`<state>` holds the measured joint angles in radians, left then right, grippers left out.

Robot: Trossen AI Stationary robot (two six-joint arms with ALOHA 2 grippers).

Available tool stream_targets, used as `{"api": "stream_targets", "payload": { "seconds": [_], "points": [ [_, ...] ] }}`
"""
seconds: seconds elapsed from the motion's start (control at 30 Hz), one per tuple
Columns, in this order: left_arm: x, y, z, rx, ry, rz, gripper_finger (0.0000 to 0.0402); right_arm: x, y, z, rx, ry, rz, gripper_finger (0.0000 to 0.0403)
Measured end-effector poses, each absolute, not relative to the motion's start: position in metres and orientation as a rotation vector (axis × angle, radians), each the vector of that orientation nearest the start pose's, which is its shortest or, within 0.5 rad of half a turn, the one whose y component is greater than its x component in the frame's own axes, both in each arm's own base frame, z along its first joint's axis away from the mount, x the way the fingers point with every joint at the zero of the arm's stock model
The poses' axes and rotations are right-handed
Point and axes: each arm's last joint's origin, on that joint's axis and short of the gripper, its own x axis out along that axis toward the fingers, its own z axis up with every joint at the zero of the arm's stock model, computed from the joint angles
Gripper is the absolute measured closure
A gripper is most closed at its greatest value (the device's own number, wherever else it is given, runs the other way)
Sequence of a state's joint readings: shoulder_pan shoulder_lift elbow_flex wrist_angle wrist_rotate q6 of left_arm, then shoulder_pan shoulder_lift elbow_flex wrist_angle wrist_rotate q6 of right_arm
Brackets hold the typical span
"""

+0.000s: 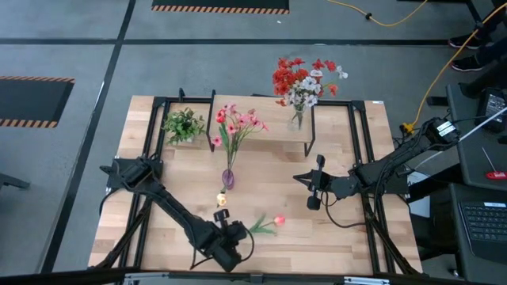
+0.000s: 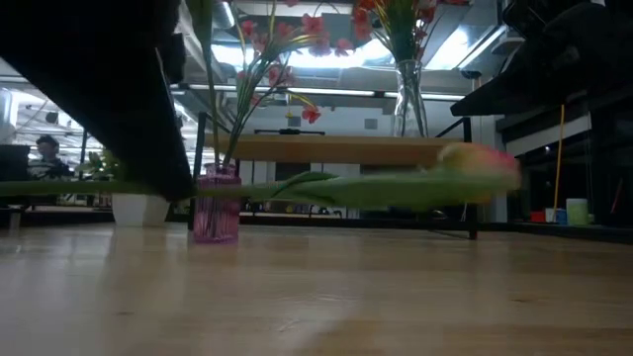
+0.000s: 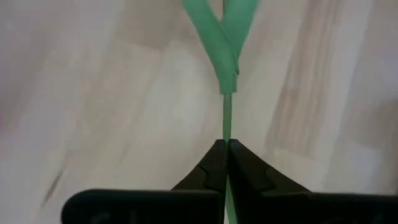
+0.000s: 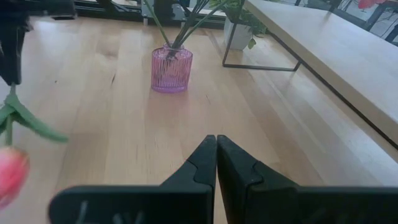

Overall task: Pick and place flowers into a vace then onto a shelf
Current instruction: Put the pink flower into the purple vase

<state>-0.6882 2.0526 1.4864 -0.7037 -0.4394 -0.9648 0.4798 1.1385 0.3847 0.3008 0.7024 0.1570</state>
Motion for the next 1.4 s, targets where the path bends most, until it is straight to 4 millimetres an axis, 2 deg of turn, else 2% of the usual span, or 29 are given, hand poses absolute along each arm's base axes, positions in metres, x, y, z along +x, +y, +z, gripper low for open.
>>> {"api": "stream_targets", "payload": {
  "seconds": [0.37, 0.7, 0.9, 1.03, 1.23, 1.4],
  "points": [
    [0.314, -0.262, 0.196, -0.069, 0.893, 0.208, 0.0399, 0.195, 0.080, 0.180, -0.099, 0.358, -0.247, 0.0386],
    [0.298, -0.268, 0.245, 0.019, 0.734, 0.091, 0.0400, 0.195, 0.080, 0.180, -0.099, 0.358, -0.247, 0.0386],
    [0.275, -0.275, 0.287, 0.100, 0.571, 0.016, 0.0400, 0.195, 0.080, 0.180, -0.099, 0.358, -0.247, 0.0386],
    [0.261, -0.276, 0.305, 0.169, 0.488, 0.036, 0.0400, 0.195, 0.080, 0.180, -0.099, 0.357, -0.247, 0.0386],
    [0.249, -0.276, 0.316, 0.207, 0.442, 0.064, 0.0400, 0.195, 0.080, 0.180, -0.098, 0.357, -0.247, 0.0386],
    [0.249, -0.275, 0.316, 0.199, 0.441, 0.075, 0.0400, 0.195, 0.080, 0.180, -0.098, 0.357, -0.247, 0.0386]
  ]
}}
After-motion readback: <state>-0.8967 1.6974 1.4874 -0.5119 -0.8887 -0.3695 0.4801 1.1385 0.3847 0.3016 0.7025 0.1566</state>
